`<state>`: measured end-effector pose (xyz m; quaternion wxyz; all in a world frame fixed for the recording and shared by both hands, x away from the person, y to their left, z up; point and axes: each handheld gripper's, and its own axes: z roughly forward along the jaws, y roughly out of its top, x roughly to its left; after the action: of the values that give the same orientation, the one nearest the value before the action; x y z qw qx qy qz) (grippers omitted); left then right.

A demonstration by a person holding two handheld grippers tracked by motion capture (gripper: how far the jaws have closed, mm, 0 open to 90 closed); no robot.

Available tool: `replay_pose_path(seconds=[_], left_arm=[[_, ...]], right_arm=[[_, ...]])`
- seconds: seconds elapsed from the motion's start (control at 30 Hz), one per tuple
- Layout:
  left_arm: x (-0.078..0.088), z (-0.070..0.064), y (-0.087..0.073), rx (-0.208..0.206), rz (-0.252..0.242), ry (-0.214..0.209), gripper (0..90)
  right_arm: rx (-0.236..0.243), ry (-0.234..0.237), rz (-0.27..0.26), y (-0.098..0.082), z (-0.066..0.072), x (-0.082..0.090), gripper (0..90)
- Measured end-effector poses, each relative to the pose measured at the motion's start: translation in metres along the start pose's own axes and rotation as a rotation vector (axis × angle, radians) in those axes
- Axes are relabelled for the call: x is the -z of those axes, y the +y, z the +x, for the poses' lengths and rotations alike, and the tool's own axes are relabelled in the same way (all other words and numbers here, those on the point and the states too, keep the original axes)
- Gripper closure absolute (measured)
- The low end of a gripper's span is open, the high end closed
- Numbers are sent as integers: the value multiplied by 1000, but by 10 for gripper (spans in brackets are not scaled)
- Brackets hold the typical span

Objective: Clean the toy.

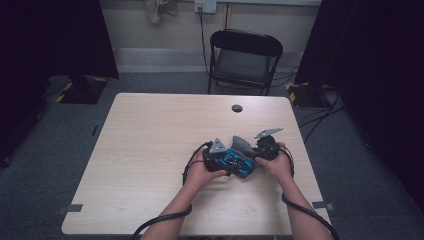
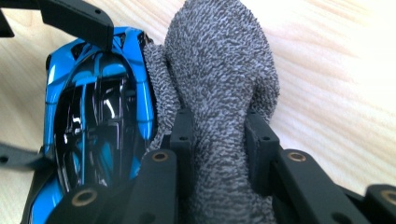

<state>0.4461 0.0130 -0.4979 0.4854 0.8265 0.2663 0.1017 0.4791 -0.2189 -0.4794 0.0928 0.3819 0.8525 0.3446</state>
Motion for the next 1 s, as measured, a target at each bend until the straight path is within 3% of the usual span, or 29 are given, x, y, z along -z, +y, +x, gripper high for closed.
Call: replay_pose_path(seconds=[0.5, 1.0], left_arm=[[0, 1, 0, -3, 0, -2, 186], [0, 0, 1, -4, 7, -4, 189]], right_arm=[[-15, 0, -9, -24, -7, 21, 697], [5, 11, 5, -41, -6, 38, 694]])
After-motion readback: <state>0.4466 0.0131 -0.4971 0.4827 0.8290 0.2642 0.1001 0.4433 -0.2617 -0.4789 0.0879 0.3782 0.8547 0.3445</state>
